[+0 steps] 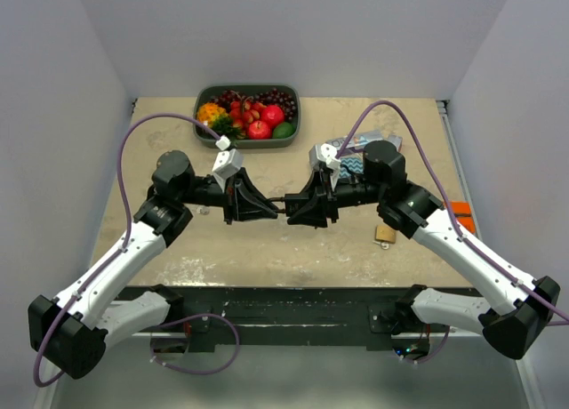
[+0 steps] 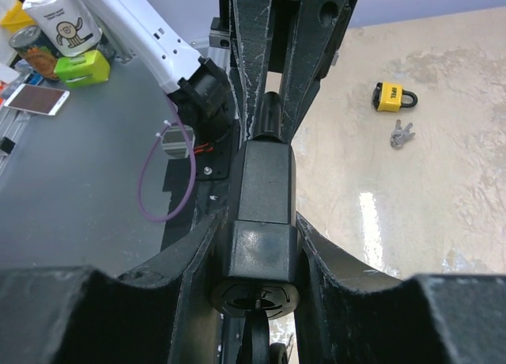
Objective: Lock with the key
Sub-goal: Lock the lock.
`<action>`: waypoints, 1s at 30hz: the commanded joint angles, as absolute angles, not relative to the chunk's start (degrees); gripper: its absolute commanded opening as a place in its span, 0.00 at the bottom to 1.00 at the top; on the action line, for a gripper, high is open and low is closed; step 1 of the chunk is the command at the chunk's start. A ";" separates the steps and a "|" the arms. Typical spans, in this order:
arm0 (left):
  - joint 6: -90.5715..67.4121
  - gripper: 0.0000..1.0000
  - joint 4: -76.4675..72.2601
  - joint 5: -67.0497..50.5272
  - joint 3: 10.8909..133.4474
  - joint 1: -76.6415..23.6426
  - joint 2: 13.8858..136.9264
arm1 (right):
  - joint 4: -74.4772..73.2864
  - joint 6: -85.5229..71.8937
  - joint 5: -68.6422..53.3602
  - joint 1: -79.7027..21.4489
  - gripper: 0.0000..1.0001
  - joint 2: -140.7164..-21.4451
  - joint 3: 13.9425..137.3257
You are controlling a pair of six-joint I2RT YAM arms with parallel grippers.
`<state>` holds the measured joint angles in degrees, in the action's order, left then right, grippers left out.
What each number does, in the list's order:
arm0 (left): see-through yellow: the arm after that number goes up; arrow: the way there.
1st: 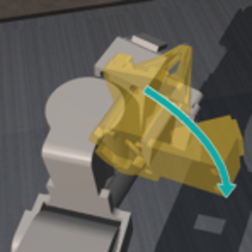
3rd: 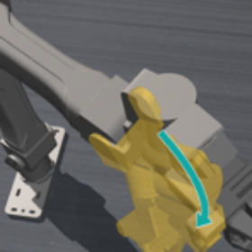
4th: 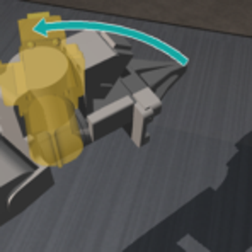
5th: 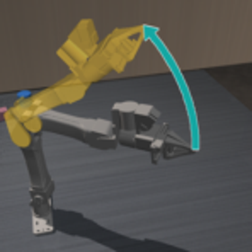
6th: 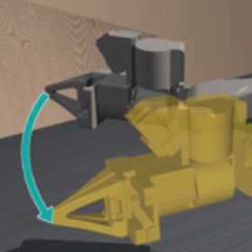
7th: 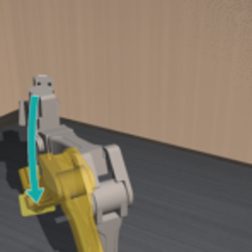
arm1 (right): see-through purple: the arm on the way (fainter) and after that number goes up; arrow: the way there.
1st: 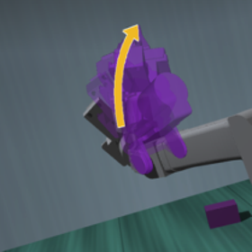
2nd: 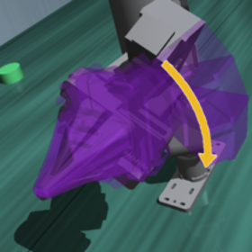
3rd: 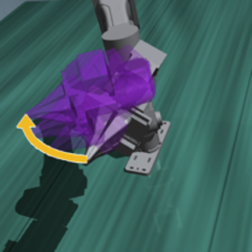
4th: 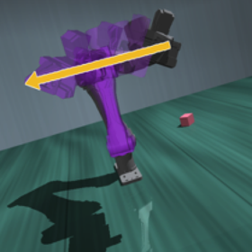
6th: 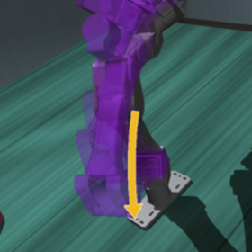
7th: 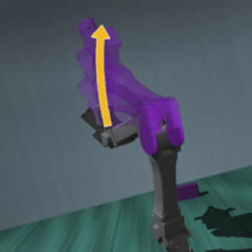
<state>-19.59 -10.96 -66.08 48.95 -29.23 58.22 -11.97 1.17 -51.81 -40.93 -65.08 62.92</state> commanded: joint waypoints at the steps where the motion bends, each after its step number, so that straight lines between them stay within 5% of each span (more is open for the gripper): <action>1: -26.98 0.00 -31.28 -62.67 52.12 -37.35 62.05 | 2.63 1.58 -54.05 -50.00 0.00 -71.27 60.82; 22: -27.78 0.00 -32.70 -58.89 55.89 -41.57 66.09 | 10.99 -2.90 -53.44 -55.02 0.00 -75.76 60.03; 30: -29.27 0.00 -26.21 -48.88 57.65 -41.57 66.71 | 5.81 -0.79 -43.28 -55.20 0.00 -75.59 61.61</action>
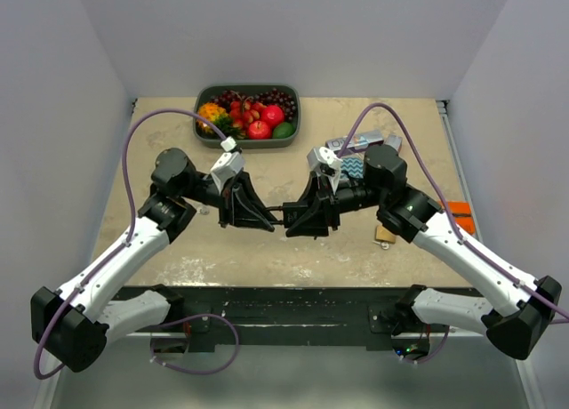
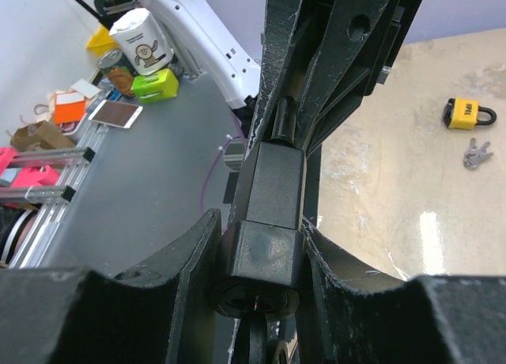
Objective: Lock with the key
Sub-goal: Lock the lock.
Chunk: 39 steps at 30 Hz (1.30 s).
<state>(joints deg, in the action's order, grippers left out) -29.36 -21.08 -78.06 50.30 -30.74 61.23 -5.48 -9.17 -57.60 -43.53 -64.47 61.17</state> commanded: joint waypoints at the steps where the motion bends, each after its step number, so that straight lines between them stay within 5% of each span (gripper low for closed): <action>1: -29.35 0.00 -23.84 -46.26 57.57 -41.57 66.27 | 5.28 -0.53 -42.29 -55.20 0.00 -75.15 61.44; 17: -27.17 0.00 -24.70 -52.64 54.85 -41.05 64.69 | 2.12 4.83 -38.67 -54.06 0.00 -73.04 61.78; 25: -10.22 0.00 -3.80 -61.69 55.36 -28.93 57.66 | -9.13 11.77 -41.40 -46.50 0.00 -67.51 60.82; 29: -13.70 0.35 -2.46 -61.96 54.23 -22.96 55.99 | -8.36 10.47 -40.70 -43.51 0.00 -66.36 61.35; 39: -48.83 0.93 -24.48 -59.94 43.08 -11.52 54.58 | 7.19 4.66 -28.49 -42.54 0.00 -63.29 58.98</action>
<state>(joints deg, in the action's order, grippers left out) -31.03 -12.27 -61.78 46.52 -14.48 54.06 -8.27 6.96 -34.26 -42.72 -67.46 58.46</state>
